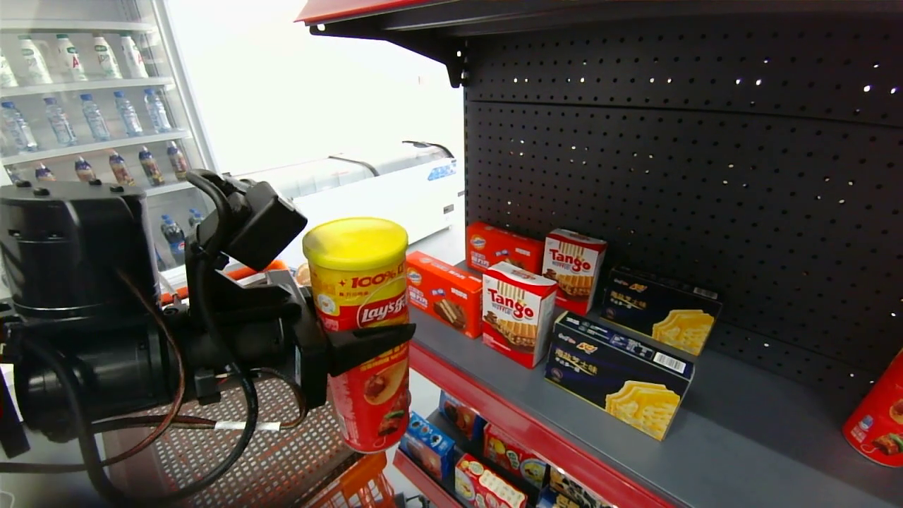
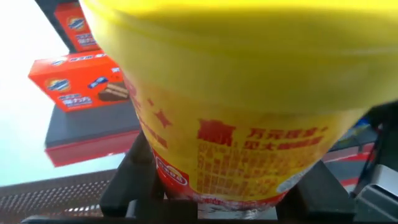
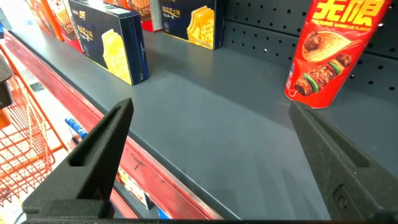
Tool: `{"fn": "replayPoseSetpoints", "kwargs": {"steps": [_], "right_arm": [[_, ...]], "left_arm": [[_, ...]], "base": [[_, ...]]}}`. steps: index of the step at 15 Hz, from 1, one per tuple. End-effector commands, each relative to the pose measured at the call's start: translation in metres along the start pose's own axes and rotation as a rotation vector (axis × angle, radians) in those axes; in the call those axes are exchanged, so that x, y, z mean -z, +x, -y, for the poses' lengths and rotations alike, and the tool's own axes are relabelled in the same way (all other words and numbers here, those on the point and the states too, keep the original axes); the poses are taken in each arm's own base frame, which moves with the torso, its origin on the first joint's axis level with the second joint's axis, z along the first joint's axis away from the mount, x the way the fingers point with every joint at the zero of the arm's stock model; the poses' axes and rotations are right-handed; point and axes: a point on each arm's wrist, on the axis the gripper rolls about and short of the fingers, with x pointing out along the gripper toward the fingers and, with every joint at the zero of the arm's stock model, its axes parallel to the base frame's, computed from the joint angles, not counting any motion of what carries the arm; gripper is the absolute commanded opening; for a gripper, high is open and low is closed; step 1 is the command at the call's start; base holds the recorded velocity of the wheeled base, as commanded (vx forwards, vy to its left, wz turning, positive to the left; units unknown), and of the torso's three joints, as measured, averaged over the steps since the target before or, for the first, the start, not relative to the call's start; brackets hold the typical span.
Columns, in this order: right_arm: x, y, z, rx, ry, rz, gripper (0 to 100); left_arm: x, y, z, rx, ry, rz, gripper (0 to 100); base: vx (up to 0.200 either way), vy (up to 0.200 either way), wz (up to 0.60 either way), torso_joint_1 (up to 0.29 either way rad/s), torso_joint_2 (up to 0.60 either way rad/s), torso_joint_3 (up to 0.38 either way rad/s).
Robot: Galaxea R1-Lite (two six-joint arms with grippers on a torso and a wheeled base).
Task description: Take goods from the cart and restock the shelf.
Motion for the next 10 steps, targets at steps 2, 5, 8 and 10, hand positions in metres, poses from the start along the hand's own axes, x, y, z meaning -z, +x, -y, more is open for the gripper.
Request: {"fn": "replayPoseSetpoints", "kwargs": {"steps": [2,5,8,10], "right_arm": [[0.000,0.000,0.000,-0.001,0.000,-0.001,100],[0.000,0.000,0.000,-0.001,0.000,-0.001,100],[0.000,0.000,0.000,-0.001,0.000,-0.001,100],[0.000,0.000,0.000,-0.001,0.000,-0.001,100]], "left_arm": [[0.001,0.008,-0.005,0.007,0.003,0.010,0],[0.001,0.013,-0.007,0.030,0.002,0.010,0],[-0.002,0.015,-0.006,0.039,0.009,0.020,0],[-0.012,0.017,-0.002,0.058,0.028,0.048,0]], "base": [[0.000,0.000,0.00,0.000,0.00,0.000],[0.000,0.000,0.00,0.000,0.00,0.000],[0.000,0.000,-0.60,0.002,0.00,0.004],[0.000,0.000,-0.60,0.002,0.00,0.002]]}}
